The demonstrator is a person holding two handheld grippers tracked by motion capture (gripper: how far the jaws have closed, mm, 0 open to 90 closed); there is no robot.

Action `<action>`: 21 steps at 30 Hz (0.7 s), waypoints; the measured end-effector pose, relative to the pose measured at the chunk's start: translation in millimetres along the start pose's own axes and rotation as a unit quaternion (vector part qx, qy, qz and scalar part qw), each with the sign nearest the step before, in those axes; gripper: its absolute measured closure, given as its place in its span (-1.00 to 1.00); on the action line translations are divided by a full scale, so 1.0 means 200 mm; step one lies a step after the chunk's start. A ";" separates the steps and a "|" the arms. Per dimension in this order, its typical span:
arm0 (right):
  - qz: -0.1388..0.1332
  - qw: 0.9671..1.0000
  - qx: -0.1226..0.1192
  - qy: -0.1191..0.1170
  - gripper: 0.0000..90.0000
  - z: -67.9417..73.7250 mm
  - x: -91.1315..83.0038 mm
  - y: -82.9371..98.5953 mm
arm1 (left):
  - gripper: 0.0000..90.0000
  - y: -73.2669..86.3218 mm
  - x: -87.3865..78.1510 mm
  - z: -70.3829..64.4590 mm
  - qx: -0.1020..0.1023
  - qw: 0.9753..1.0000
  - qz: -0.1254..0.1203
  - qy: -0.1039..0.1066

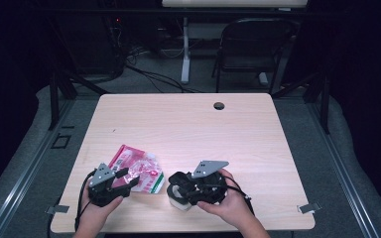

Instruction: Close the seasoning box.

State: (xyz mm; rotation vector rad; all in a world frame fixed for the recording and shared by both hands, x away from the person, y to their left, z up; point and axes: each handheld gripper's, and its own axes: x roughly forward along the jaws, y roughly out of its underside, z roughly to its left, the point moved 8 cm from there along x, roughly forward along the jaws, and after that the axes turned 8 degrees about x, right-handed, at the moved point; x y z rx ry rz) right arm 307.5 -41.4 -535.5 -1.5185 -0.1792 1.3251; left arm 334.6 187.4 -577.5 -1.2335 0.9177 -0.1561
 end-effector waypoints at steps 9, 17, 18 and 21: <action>-0.003 1.000 -0.003 0.000 -0.05 0.00 0.00 0.00 | -0.03 0.01 0.00 0.00 -0.001 1.000 0.002 0.000; -0.003 1.000 -0.003 -0.009 -0.08 0.02 0.01 0.00 | -0.06 0.01 0.01 0.01 -0.001 1.000 0.004 -0.001; -0.004 1.000 -0.002 -0.010 -0.09 0.02 0.01 0.00 | -0.07 0.01 0.01 0.01 -0.001 1.000 0.004 -0.001; -0.005 1.000 0.001 -0.014 -0.10 0.02 0.01 0.00 | -0.08 0.01 0.01 0.01 -0.001 1.000 0.005 -0.002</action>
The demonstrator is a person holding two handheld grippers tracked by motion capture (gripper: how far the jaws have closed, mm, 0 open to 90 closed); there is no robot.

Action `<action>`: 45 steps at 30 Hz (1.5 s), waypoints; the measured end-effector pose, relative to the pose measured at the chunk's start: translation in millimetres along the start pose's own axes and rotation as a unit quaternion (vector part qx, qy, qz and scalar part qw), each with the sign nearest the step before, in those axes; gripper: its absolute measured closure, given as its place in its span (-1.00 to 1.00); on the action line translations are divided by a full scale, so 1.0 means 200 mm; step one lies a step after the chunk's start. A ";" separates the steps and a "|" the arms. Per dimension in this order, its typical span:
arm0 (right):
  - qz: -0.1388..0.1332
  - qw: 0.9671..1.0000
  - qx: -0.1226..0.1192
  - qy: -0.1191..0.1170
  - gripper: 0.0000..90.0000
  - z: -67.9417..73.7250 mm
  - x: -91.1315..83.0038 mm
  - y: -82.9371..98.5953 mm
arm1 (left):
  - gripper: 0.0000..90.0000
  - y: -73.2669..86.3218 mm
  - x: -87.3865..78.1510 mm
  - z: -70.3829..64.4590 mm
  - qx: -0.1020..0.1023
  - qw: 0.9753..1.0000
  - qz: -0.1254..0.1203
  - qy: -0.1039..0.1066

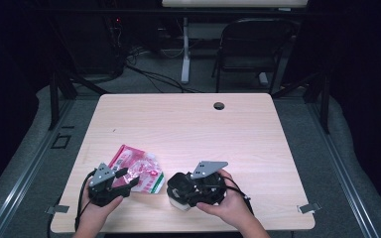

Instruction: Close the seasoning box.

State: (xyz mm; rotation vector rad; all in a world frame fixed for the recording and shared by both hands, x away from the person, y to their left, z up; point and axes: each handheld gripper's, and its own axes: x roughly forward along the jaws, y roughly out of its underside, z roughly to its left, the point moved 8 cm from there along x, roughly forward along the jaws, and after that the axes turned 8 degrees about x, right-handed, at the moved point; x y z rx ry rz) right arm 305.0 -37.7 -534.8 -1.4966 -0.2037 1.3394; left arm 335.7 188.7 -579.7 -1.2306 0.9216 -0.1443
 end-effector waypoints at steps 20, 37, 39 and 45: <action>-0.009 1.000 0.011 -0.001 -0.13 -0.01 -0.01 -0.01 | -0.15 0.00 0.00 0.02 -0.005 1.000 0.001 -0.007; -0.038 0.998 0.040 0.033 -0.12 -0.13 -0.09 -0.03 | -0.15 0.00 -0.03 0.07 -0.014 1.000 -0.006 -0.018; -0.042 0.997 0.048 0.039 -0.12 -0.16 -0.10 -0.02 | -0.15 0.00 -0.03 0.07 -0.016 1.000 -0.007 -0.020; -0.053 0.994 0.073 0.066 -0.11 -0.26 -0.13 0.00 | -0.15 0.01 -0.03 0.09 -0.019 1.000 -0.005 -0.024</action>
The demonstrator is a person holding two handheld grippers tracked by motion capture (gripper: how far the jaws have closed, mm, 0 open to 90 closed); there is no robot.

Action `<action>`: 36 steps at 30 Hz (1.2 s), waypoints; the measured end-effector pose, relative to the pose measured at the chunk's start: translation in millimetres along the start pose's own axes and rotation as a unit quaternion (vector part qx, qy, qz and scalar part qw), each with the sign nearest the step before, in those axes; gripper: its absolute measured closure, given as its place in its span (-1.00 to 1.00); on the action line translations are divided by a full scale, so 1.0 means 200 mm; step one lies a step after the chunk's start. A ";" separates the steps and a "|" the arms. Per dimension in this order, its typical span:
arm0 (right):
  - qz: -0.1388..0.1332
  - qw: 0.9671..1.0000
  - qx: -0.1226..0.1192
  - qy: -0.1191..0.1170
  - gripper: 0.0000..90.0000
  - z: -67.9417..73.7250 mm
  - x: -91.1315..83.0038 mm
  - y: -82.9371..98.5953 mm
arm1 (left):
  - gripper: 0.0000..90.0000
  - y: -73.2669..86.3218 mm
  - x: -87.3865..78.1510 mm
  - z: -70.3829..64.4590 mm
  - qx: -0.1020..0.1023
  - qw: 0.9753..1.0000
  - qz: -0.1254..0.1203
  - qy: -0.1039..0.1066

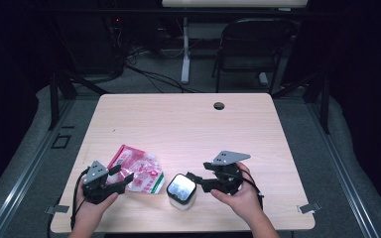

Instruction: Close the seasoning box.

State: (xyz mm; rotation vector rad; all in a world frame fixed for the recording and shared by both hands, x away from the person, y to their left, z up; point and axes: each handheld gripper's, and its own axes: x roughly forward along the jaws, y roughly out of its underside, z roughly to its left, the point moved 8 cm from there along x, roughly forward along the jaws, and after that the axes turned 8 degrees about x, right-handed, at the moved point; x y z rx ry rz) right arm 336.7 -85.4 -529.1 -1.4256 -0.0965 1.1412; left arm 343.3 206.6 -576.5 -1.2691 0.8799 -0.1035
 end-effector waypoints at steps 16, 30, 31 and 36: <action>-0.011 0.994 0.086 0.073 -0.05 -0.27 -0.02 0.07 | -0.15 0.02 -0.01 0.09 -0.017 1.000 0.000 -0.021; -0.005 0.989 0.107 0.098 -0.05 -0.36 0.02 0.13 | -0.15 0.06 0.00 0.14 -0.032 0.999 0.009 -0.033; -0.004 0.989 0.106 0.100 -0.05 -0.36 0.02 0.13 | -0.15 0.06 0.00 0.15 -0.032 0.999 0.011 -0.033; 0.001 0.988 0.112 0.106 -0.05 -0.38 0.03 0.15 | -0.15 0.07 0.01 0.16 -0.038 0.999 0.007 -0.036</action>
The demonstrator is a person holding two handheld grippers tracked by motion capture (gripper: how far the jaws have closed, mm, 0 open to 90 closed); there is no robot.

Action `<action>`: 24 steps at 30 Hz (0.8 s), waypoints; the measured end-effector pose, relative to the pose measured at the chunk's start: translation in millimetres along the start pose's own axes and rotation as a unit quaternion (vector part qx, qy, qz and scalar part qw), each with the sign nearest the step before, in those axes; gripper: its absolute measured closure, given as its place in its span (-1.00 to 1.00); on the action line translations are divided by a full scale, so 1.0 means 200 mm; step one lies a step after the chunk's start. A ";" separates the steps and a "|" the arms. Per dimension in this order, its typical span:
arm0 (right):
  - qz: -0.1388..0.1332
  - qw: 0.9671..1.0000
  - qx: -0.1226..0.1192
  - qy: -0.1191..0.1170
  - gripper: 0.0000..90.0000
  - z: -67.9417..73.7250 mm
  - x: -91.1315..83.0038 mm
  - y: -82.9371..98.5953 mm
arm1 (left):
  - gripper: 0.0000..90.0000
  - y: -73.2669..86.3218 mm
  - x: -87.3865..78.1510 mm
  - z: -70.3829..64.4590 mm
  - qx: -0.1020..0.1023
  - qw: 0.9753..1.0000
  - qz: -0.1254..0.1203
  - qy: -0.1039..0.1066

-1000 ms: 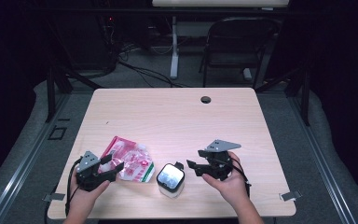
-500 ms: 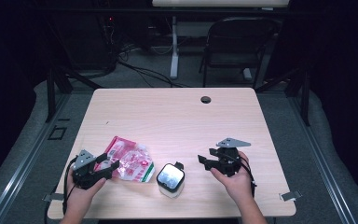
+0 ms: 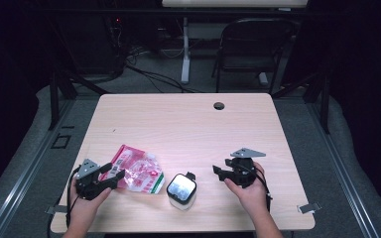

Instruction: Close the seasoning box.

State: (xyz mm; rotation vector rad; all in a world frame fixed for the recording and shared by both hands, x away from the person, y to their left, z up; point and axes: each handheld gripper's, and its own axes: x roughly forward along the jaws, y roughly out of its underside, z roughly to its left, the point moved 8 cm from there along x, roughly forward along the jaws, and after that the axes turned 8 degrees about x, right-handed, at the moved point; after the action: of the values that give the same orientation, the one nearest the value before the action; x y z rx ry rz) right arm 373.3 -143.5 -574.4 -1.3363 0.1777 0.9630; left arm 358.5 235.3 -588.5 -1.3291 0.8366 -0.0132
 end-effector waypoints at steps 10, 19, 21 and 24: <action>0.017 1.000 0.012 0.012 -0.05 -0.04 0.05 0.05 | -0.15 0.01 0.01 0.01 -0.001 1.000 0.007 -0.001; 0.021 1.000 0.020 0.012 -0.05 -0.05 0.07 0.07 | -0.15 0.02 0.02 0.01 -0.002 1.000 0.009 -0.001; 0.025 0.999 0.018 0.013 -0.05 -0.05 0.08 0.07 | -0.15 0.02 0.02 0.01 -0.002 1.000 0.009 -0.001; 0.026 0.999 0.015 0.013 -0.06 -0.04 0.08 0.08 | -0.15 0.02 0.02 0.01 -0.001 1.000 0.010 -0.001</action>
State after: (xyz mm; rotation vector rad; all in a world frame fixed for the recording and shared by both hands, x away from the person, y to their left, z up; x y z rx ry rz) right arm 376.9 -144.0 -598.3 -1.3229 0.2461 0.9845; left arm 360.1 236.3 -593.9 -1.3226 0.8484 0.0039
